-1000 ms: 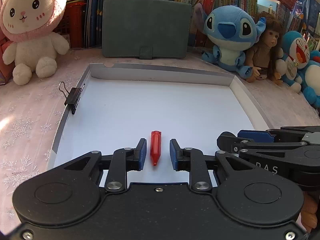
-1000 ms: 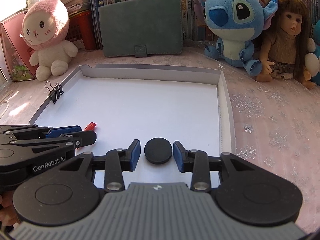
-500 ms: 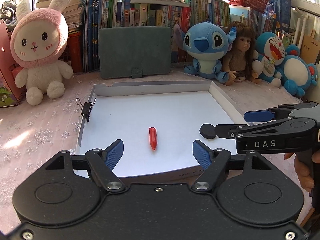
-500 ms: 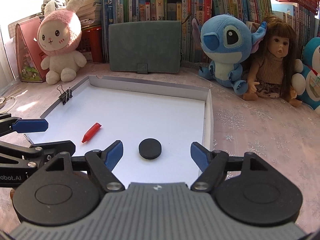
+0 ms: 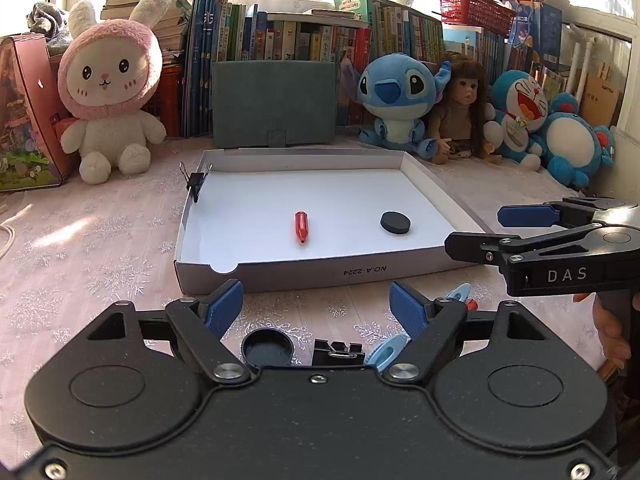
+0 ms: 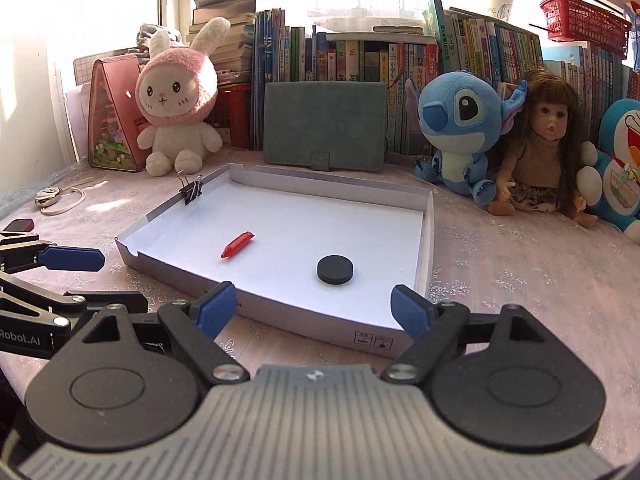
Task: Organize rigid objects
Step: 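Withdraw both tools from the tray toward the remaining objects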
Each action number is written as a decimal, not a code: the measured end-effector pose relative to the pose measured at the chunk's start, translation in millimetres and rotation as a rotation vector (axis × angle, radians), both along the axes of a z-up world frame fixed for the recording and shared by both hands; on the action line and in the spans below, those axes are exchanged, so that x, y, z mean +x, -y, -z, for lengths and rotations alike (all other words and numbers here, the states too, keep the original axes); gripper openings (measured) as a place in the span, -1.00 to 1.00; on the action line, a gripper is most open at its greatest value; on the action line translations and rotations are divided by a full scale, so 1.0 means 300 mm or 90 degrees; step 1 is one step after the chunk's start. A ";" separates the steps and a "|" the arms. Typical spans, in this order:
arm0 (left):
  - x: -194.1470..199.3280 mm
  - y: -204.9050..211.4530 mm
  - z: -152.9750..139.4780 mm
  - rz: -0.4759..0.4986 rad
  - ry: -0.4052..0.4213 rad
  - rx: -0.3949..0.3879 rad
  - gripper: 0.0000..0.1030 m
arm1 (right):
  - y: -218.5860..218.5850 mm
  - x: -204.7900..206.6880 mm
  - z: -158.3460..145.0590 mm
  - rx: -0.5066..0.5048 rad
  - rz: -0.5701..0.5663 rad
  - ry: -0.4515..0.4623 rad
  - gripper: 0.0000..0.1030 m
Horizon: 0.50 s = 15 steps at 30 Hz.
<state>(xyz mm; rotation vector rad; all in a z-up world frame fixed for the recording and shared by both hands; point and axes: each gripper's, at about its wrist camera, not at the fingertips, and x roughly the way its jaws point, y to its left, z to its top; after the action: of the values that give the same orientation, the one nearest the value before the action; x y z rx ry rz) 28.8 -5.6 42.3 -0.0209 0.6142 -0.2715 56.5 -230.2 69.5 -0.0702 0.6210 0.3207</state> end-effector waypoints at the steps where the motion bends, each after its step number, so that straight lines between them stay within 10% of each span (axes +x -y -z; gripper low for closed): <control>1: -0.014 0.000 0.005 0.000 0.001 -0.004 0.54 | -0.001 -0.017 0.001 0.002 -0.002 0.006 0.79; 15: -0.147 -0.029 0.063 -0.048 0.040 0.012 0.56 | 0.021 -0.172 0.073 0.001 0.007 0.033 0.87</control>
<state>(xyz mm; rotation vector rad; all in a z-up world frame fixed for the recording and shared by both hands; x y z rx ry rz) -15.4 3.2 23.3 -0.0169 0.5516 -0.1917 4.9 -236.3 47.5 -0.0727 0.5698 0.3079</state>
